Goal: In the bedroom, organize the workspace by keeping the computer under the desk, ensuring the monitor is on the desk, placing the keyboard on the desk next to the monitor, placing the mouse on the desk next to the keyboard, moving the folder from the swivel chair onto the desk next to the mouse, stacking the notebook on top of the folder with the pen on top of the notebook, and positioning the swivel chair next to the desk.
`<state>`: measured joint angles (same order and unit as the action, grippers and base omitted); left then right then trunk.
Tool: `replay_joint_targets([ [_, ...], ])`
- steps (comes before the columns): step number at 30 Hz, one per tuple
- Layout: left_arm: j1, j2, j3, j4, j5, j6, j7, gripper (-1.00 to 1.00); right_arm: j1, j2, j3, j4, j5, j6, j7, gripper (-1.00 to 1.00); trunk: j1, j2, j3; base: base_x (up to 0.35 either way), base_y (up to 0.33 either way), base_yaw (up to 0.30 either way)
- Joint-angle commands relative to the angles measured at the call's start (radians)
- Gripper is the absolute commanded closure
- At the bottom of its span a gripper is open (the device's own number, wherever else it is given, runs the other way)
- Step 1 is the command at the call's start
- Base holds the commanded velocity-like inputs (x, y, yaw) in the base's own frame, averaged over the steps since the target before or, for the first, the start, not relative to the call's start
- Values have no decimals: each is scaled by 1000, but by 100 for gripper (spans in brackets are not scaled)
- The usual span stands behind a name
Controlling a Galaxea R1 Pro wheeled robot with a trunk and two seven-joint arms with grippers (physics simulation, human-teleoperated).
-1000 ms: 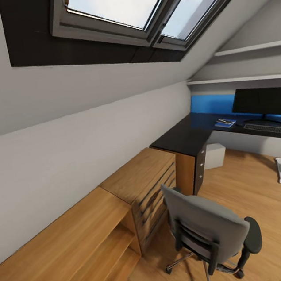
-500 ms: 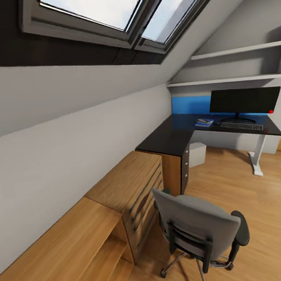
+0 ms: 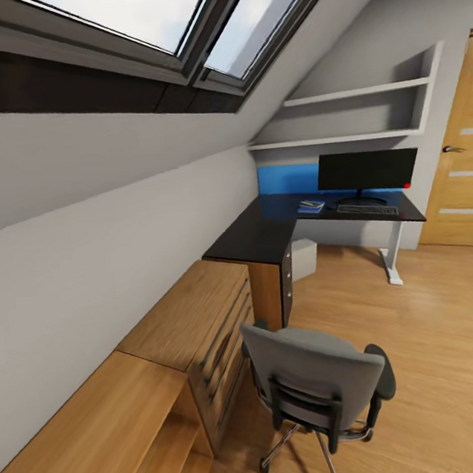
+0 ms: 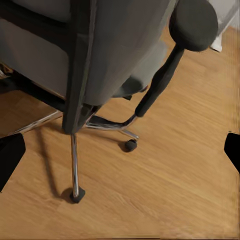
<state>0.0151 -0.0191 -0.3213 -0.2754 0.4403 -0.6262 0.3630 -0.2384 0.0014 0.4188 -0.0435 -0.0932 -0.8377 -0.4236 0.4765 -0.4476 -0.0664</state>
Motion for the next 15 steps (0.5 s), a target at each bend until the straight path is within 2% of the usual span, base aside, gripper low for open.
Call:
replay_joint_targets([
  [1, 0, 1, -9, -2, 5, -1, 8, -100, -1, 0, 9, 1, -10, -3, -1, -100, 1, -2, -2, 1, 4, -297],
  [10, 0, 1, -9, -2, 5, -1, 8, -100, -1, 0, 9, 1, -10, -3, -1, -100, 1, -2, -2, 0, 10, -297],
  [15, 0, 1, -9, -2, 5, -2, 8, -100, -1, 0, 9, 1, -10, -4, -1, -100, 1, -2, -2, 0, 240, -297],
])
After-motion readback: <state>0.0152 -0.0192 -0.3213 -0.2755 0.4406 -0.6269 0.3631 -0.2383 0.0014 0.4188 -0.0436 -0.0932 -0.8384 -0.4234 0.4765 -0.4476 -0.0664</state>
